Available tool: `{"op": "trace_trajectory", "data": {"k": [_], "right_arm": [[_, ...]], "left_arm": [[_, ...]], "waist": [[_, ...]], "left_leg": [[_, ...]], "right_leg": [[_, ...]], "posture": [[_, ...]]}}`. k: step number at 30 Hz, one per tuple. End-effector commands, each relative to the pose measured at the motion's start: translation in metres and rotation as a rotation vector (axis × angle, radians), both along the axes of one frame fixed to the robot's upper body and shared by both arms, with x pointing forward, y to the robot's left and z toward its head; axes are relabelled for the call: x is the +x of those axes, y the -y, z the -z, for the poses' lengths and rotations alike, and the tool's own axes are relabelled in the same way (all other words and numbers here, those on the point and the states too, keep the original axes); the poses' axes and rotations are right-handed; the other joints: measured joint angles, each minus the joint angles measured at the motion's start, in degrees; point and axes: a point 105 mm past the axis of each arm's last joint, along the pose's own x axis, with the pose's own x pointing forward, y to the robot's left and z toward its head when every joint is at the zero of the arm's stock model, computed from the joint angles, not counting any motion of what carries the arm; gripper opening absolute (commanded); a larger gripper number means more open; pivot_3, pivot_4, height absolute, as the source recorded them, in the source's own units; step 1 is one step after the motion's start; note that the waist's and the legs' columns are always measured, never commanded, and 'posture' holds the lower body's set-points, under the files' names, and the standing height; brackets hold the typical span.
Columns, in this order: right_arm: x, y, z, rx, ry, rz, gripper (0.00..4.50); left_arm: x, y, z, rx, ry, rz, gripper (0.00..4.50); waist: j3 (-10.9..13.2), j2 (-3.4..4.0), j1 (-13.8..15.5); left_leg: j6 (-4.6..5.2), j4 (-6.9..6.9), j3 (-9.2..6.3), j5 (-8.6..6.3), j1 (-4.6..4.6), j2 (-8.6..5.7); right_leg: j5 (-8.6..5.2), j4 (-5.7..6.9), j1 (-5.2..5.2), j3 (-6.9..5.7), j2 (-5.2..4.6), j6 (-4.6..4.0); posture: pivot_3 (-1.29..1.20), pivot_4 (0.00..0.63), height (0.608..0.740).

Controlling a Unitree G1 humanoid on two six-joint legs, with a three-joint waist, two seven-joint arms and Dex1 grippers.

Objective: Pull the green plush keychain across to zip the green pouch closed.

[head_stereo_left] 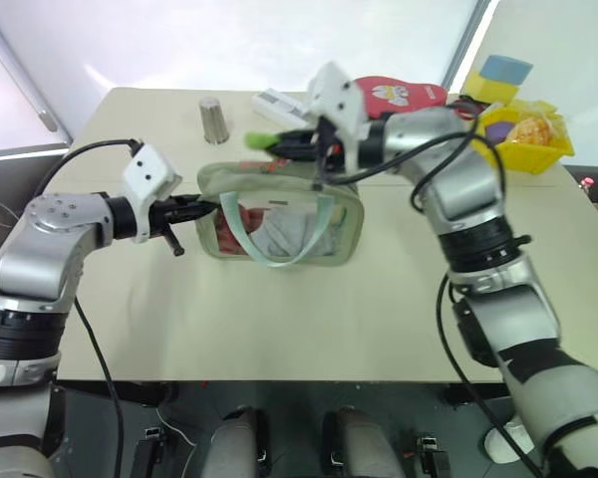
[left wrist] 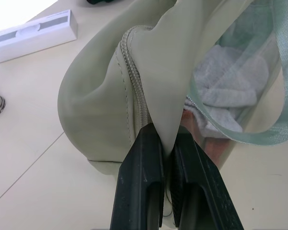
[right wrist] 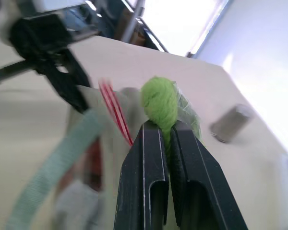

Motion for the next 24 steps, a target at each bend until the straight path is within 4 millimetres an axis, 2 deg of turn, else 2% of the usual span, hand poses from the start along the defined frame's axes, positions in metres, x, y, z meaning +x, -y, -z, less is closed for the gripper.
{"op": "trace_trajectory", "data": {"k": [1,7,10,13,15,17,20,21,24], "right_arm": [[0.002,0.046,-0.028,-0.015,0.124,0.149,0.02],[-0.005,0.104,-0.019,-0.126,0.145,0.360,0.02],[-0.005,0.128,-0.003,-0.151,0.107,0.472,0.02],[-0.001,0.143,0.026,-0.133,0.036,0.557,0.02],[0.002,0.151,0.053,-0.126,-0.025,0.613,0.02],[0.005,0.157,0.073,-0.100,-0.076,0.660,0.02],[0.006,0.154,0.111,-0.079,-0.167,0.690,0.02],[0.006,0.154,0.118,-0.071,-0.184,0.697,0.02],[0.006,0.141,0.145,-0.003,-0.287,0.695,0.02]], "left_arm": [[0.001,-0.004,-0.010,0.007,0.049,-0.018,0.00],[0.001,-0.002,-0.007,-0.005,0.046,-0.016,0.00],[0.003,0.000,-0.006,-0.009,0.042,-0.013,0.00],[0.006,0.003,-0.005,-0.014,0.042,-0.006,0.00],[0.007,0.006,-0.006,-0.016,0.043,0.001,0.00],[0.007,0.007,-0.006,-0.016,0.042,0.009,0.00],[0.007,0.008,-0.006,-0.010,0.039,0.014,0.00],[0.006,0.008,-0.006,-0.009,0.038,0.014,0.00],[0.005,0.007,-0.006,-0.007,0.035,0.012,0.00]], "waist": [[0.0,0.00,0.0],[0.0,0.01,-0.3],[0.0,0.01,-0.3],[0.0,0.00,-0.2],[0.0,0.00,-0.1],[0.0,-0.01,-0.1],[0.0,0.00,-0.2],[0.0,0.00,-0.2],[0.0,-0.01,-0.2]], "left_leg": [[0.01,0.00,0.00,-0.01,-0.01,-0.02],[0.02,-0.05,0.01,-0.01,0.01,0.02],[0.02,-0.04,0.02,-0.01,0.02,0.02],[0.01,-0.02,0.02,-0.01,0.04,0.03],[0.01,-0.02,0.01,-0.01,0.04,0.02],[0.01,-0.01,0.01,-0.01,0.04,0.01],[0.01,-0.01,0.02,0.00,0.04,0.01],[0.01,-0.01,0.02,0.00,0.04,0.01],[-0.01,-0.01,0.02,0.01,0.05,0.02]], "right_leg": [[0.00,-0.01,0.00,0.00,-0.03,0.00],[0.00,-0.02,-0.03,0.00,-0.02,0.00],[0.00,-0.02,-0.03,0.01,-0.01,0.00],[0.00,-0.02,0.01,0.00,0.00,0.00],[0.00,-0.02,0.03,0.00,-0.01,0.00],[0.00,-0.03,0.05,0.00,0.00,0.00],[0.00,-0.03,0.04,0.00,0.01,0.00],[0.00,-0.02,0.04,0.01,0.02,0.00],[0.00,-0.02,0.05,0.00,0.04,0.00]], "posture": [[0.00,0.150,0.740],[0.00,0.150,0.740],[0.00,0.150,0.740],[0.00,0.150,0.740],[0.00,0.150,0.740],[0.00,0.150,0.740],[0.00,0.150,0.740],[0.00,0.150,0.740],[0.00,0.150,0.740]]}}
